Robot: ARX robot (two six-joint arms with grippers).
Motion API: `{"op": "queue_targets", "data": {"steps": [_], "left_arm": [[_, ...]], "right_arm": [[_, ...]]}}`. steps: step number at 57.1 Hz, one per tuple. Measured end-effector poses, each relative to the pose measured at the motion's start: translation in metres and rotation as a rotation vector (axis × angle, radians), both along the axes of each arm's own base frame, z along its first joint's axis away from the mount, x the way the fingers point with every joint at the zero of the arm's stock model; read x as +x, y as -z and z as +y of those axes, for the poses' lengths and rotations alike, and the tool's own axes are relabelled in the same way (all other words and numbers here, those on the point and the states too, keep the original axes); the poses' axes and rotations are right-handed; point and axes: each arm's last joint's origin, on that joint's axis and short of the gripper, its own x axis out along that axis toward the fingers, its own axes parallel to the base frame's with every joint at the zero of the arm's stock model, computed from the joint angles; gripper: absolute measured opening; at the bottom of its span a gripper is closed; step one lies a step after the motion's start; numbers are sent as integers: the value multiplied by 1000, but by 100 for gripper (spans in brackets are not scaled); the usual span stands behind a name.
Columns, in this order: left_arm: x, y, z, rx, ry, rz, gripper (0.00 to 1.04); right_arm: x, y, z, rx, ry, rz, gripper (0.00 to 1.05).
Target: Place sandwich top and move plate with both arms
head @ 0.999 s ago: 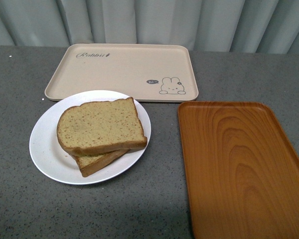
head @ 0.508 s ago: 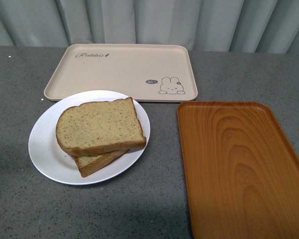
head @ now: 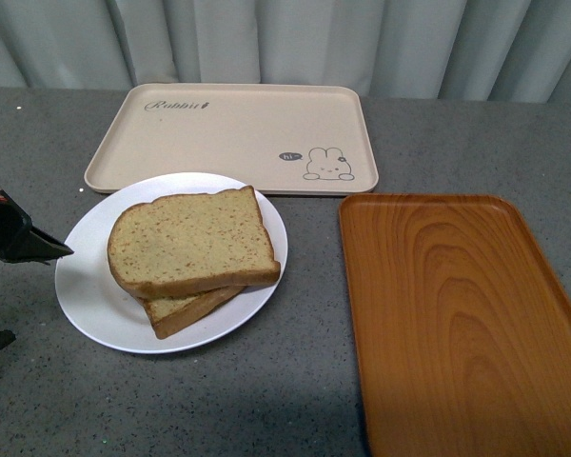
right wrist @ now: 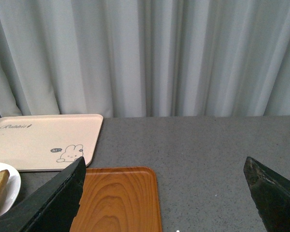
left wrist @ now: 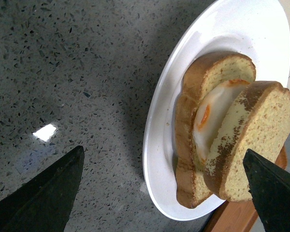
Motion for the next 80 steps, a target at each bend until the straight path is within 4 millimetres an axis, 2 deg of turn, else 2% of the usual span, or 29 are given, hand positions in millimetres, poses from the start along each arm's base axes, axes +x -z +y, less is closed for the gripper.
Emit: {"op": "queue_targets", "data": {"steps": [17,22,25,34,43,50,67,80], "left_arm": [[9,15,-6,-62,-32,85,98],[13,19,-8,-78,-39,99,82],[15,21,-9,-83,-40,105,80],[21,30,-17,-121,-30,127,43],[27,38,-22,-144,-16,140,17],[33,35,-25,-167,5,111,6],[37,33,-26,-187,13,85,5],[22,11,-18,-229,-42,-18,4]], "right_arm": [[0,0,0,0,0,0,96],[0,0,0,0,0,0,96],[0,0,0,0,0,0,96],[0,0,0,0,0,0,96],[0,0,0,0,0,0,96],[0,0,0,0,0,0,96],[0,0,0,0,0,0,96],[0,0,0,0,0,0,96]]}}
